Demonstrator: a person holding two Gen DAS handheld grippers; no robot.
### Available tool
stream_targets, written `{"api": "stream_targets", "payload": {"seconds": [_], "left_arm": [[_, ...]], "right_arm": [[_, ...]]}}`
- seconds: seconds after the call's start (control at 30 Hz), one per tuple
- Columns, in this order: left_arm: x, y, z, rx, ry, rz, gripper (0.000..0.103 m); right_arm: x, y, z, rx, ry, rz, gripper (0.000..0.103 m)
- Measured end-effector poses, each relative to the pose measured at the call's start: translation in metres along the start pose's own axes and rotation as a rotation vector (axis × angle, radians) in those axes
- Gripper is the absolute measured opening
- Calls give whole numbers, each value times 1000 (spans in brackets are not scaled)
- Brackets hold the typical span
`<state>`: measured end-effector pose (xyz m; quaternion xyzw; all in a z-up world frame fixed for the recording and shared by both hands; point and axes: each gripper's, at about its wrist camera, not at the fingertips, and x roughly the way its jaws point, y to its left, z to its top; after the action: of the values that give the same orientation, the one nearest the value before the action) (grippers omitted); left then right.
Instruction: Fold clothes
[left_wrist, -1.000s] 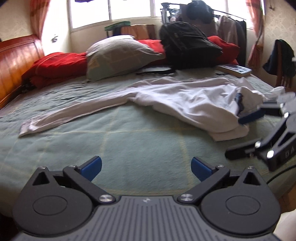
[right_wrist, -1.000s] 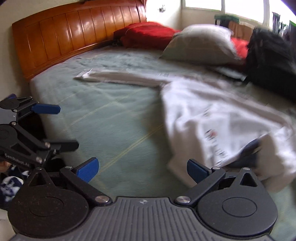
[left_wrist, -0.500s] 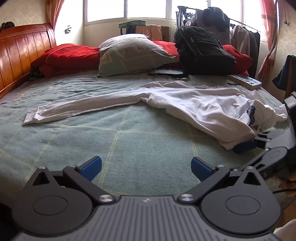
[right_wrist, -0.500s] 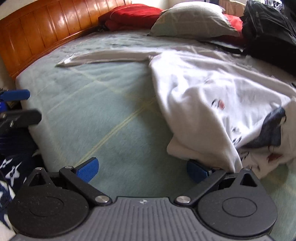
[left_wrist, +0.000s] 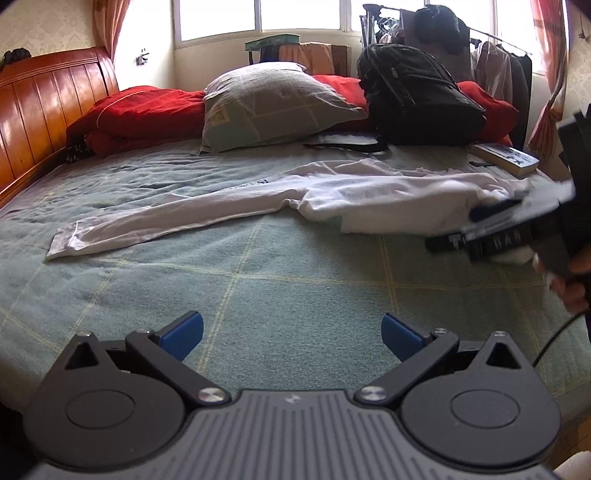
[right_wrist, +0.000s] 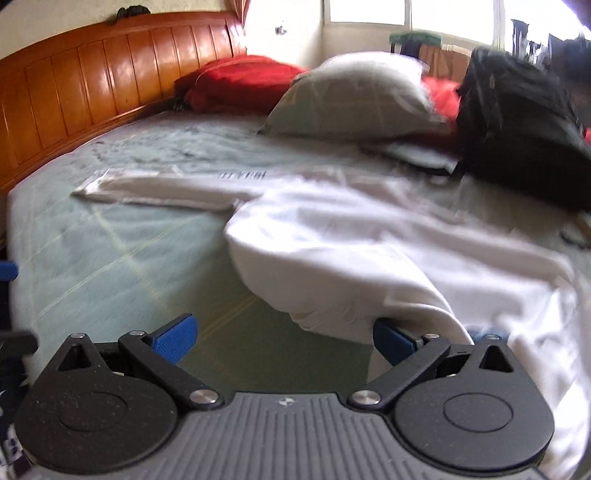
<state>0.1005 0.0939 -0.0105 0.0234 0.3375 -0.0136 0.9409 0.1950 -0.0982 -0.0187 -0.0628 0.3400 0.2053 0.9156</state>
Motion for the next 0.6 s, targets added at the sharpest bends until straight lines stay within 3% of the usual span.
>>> {"api": "stream_targets", "payload": {"seconds": [0.23,0.5,0.6], "left_arm": [[10,-6,2,12,25,-4,102],[16,-6,2,5,45,-7,102],[18,-8,3,7,50,-13,102]], "right_arm": [[23,-22,28,-59,-14,-79,103],[42,-68,53,58,-17,-166,103],[44,-80,57,62,-14,-236,103]]}}
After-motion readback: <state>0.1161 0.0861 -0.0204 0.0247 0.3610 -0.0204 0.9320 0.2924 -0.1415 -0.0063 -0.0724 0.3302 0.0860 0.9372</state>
